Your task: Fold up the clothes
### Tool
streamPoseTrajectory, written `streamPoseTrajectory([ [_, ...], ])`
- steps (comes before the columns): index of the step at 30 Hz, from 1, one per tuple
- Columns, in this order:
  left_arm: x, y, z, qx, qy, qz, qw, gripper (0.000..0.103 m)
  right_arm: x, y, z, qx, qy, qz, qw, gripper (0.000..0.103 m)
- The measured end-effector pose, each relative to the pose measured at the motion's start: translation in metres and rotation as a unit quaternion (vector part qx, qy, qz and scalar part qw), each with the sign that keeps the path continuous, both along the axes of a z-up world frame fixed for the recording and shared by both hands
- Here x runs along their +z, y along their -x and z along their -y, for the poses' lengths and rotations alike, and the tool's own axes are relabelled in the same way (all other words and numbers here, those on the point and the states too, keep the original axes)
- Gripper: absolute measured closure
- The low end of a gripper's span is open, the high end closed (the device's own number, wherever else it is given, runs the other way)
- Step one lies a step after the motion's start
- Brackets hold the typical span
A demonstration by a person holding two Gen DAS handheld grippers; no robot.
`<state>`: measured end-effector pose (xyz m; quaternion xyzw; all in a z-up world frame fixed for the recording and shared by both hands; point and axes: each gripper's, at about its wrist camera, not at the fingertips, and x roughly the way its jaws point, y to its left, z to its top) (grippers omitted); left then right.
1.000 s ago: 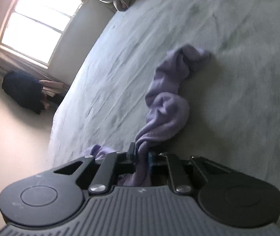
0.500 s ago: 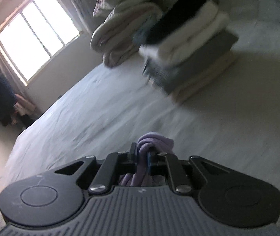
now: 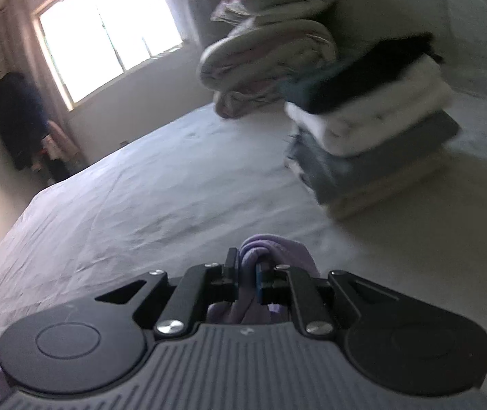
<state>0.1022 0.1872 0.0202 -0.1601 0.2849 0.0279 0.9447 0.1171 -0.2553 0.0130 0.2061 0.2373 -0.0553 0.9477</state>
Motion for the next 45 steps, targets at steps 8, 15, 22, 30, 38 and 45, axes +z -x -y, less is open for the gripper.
streamPoseTrajectory([
  [8, -0.001, -0.037, -0.008, 0.008, -0.036, 0.009, 0.9993, 0.095, -0.008, -0.030, -0.019, 0.020, 0.026, -0.007, 0.999, 0.091],
  [15, -0.017, -0.052, -0.008, 0.017, -0.040, -0.011, 0.9990, 0.088, -0.020, -0.043, -0.029, 0.024, 0.027, -0.038, 0.999, 0.087],
  [22, -0.004, -0.026, 0.004, -0.002, -0.029, -0.031, 0.9991, 0.041, -0.001, -0.009, -0.033, 0.026, 0.043, -0.043, 0.998, 0.050],
  [30, -0.005, 0.017, 0.001, 0.002, 0.002, -0.087, 0.9962, 0.039, 0.013, 0.046, -0.021, 0.025, -0.003, -0.049, 0.998, 0.050],
  [38, -0.035, 0.060, -0.011, 0.005, 0.085, -0.107, 0.9906, 0.039, -0.015, 0.078, -0.014, 0.050, -0.087, -0.078, 0.992, 0.050],
  [45, -0.048, 0.076, -0.004, -0.056, 0.117, -0.064, 0.9895, 0.041, -0.048, 0.064, -0.026, 0.061, -0.176, -0.147, 0.971, 0.050],
])
